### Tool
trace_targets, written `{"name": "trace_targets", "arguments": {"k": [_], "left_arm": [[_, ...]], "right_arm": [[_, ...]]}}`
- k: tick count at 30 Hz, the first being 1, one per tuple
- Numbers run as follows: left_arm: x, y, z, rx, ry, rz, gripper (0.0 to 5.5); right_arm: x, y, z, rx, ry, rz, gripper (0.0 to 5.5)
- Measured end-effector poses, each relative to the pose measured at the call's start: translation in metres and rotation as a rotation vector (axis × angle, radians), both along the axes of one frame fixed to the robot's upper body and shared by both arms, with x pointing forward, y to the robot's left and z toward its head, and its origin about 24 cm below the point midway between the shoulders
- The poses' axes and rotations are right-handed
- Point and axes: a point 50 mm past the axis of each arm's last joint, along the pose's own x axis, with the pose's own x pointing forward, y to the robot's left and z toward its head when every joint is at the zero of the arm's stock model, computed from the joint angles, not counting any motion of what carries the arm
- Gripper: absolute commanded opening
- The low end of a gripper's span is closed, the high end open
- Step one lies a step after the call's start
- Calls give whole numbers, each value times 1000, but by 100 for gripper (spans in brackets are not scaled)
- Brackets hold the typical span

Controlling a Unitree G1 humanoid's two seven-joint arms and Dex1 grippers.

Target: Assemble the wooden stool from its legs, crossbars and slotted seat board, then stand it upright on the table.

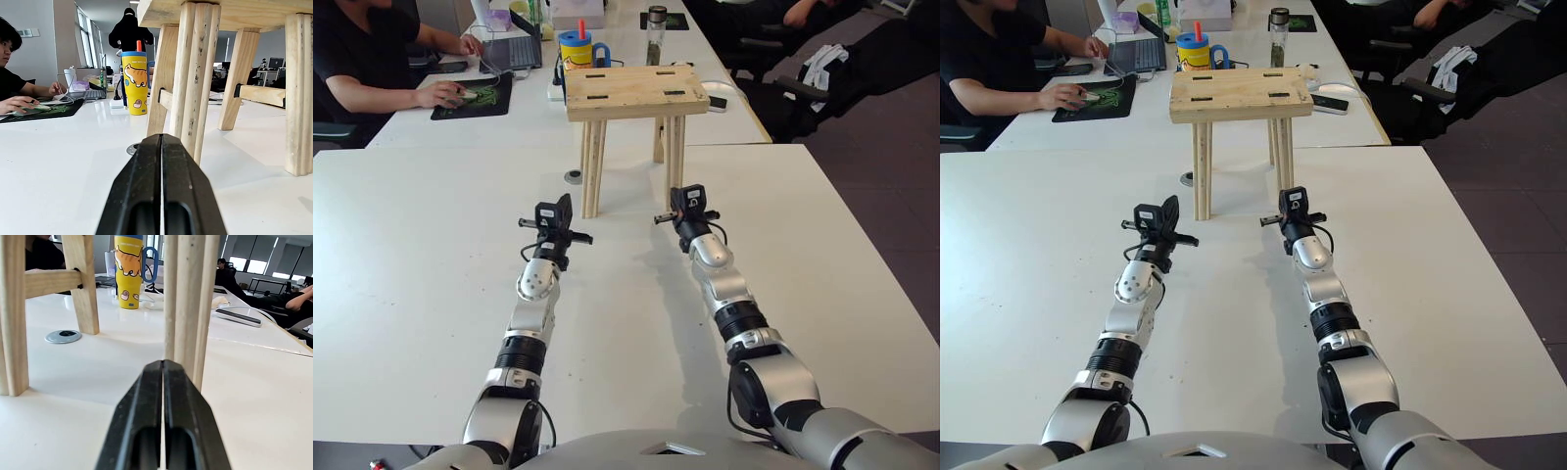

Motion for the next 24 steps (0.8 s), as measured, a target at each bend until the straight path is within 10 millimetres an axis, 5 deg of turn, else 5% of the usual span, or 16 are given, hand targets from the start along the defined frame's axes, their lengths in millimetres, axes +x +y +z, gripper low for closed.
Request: {"name": "trace_targets", "arguments": {"k": [24], "left_arm": [[6, -10, -3, -24, 7, -56, 1]], "right_arm": [[2, 0, -2, 9, 8, 3, 0]]}}
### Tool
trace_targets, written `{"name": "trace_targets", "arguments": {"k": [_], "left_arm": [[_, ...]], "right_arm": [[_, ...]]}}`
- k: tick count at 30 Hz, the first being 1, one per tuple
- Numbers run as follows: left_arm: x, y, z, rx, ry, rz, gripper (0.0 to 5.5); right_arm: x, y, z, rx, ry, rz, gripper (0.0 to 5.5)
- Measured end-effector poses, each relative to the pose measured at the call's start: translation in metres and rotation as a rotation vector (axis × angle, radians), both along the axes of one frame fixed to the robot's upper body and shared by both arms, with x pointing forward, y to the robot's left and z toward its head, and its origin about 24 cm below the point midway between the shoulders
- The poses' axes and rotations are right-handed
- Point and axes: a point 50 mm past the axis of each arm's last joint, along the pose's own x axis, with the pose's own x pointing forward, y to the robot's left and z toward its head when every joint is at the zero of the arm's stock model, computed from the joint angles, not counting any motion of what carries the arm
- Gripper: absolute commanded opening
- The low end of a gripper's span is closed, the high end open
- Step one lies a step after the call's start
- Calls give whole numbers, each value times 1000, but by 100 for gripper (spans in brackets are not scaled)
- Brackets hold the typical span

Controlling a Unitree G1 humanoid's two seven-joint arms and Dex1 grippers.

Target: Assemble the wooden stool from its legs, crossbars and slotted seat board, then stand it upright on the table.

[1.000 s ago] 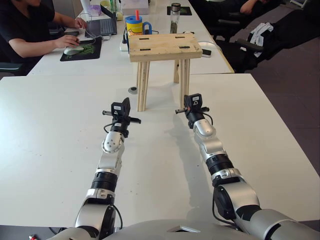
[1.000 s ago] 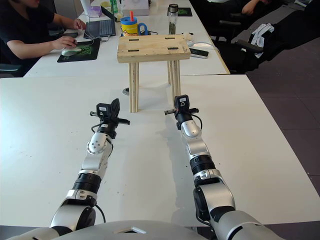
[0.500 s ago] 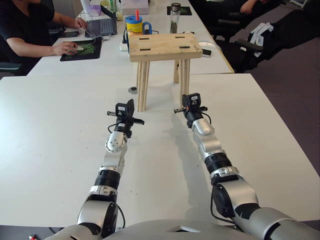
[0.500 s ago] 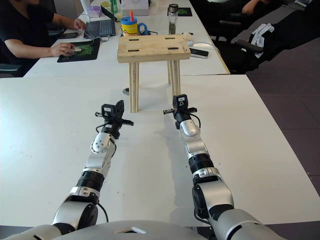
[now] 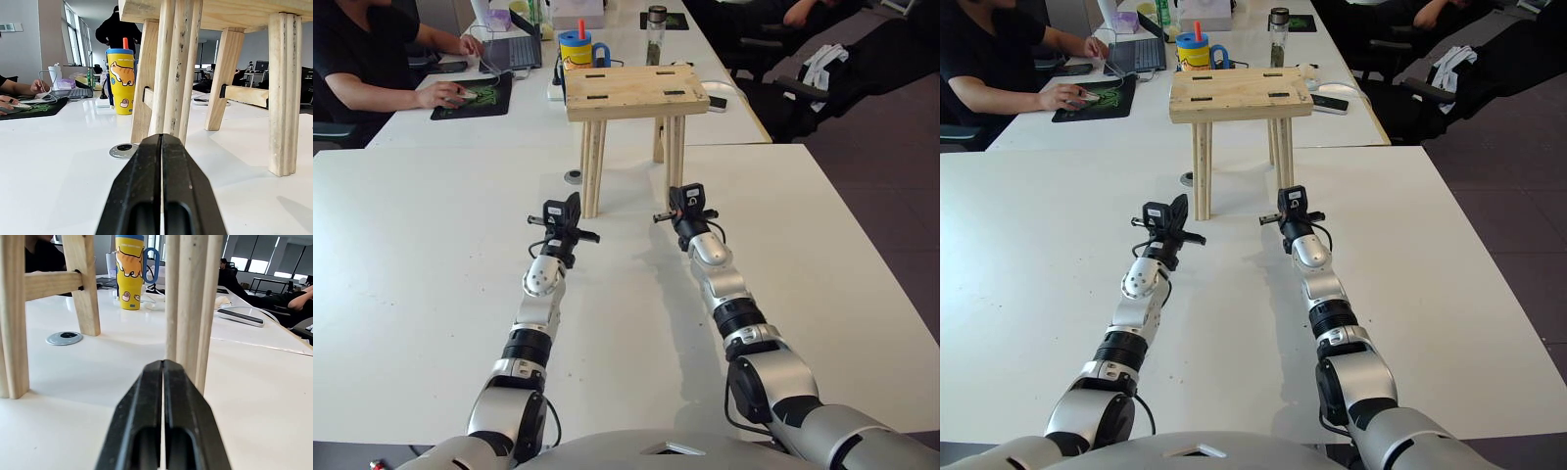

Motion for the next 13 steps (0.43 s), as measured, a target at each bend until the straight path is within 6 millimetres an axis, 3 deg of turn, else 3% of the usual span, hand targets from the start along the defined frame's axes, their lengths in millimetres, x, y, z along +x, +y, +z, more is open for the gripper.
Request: {"name": "trace_targets", "arguments": {"k": [13], "left_arm": [[-1, -2, 0, -5, -7, -3, 1]], "right_arm": [[1, 3, -2, -8, 14, 18, 0]]}}
